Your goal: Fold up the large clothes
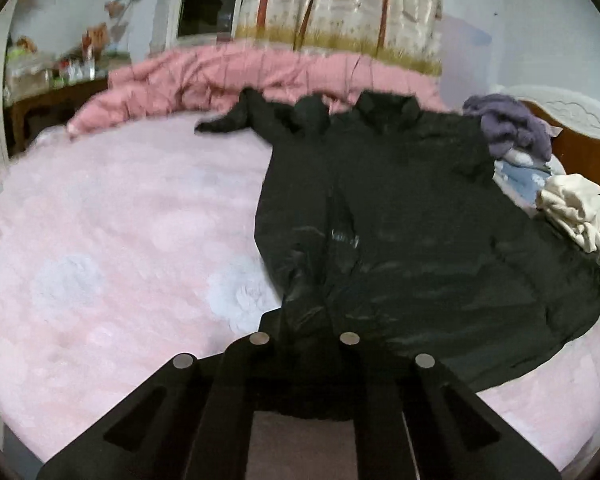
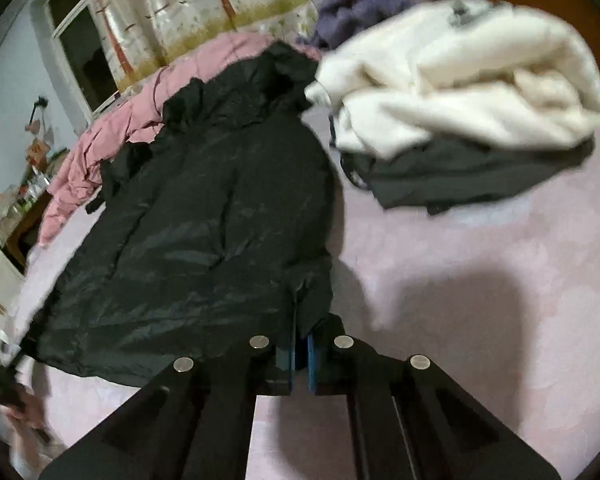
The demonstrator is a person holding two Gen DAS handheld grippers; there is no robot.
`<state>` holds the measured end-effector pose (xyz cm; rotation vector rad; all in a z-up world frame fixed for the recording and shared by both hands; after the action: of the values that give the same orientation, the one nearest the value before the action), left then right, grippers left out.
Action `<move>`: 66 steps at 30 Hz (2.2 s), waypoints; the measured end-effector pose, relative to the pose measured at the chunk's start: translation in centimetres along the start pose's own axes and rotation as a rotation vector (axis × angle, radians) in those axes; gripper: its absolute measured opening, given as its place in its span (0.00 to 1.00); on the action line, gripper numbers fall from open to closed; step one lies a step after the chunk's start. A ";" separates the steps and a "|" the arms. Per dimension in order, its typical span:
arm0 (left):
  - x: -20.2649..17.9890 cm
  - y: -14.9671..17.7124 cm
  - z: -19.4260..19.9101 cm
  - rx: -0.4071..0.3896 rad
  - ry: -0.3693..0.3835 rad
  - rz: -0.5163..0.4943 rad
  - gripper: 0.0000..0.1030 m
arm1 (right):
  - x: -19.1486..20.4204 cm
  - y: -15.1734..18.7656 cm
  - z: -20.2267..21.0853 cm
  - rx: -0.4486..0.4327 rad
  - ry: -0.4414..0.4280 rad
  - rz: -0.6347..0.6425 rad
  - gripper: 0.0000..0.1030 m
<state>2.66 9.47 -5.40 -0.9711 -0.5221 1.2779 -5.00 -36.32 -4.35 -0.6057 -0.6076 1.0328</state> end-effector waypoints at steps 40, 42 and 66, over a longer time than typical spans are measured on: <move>4.5 -9.1 -6.9 -0.031 -0.024 0.092 0.99 | 6.2 -12.1 -5.2 -0.234 0.099 0.152 0.87; 4.0 -8.4 -9.1 0.039 -0.019 0.085 0.94 | 6.2 -10.4 -7.5 -0.133 0.060 0.199 0.87; 2.9 -3.3 -4.2 0.081 -0.144 -0.050 0.13 | 0.6 -2.3 -2.6 0.012 0.105 -0.019 0.07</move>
<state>8.54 10.95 -5.30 -0.7979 -0.5983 1.3203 -1.55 -37.10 -4.41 -0.6383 -0.5144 0.9797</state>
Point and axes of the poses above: each gripper's, at about its wrist camera, not at the fingertips, and z roughly against the way its jaws point, x to its left, y to its underside, the point moved 6 cm from there along -z, roughly the way its jaws point, and after that the axes turned 7 degrees about y, right-handed, at the moved point
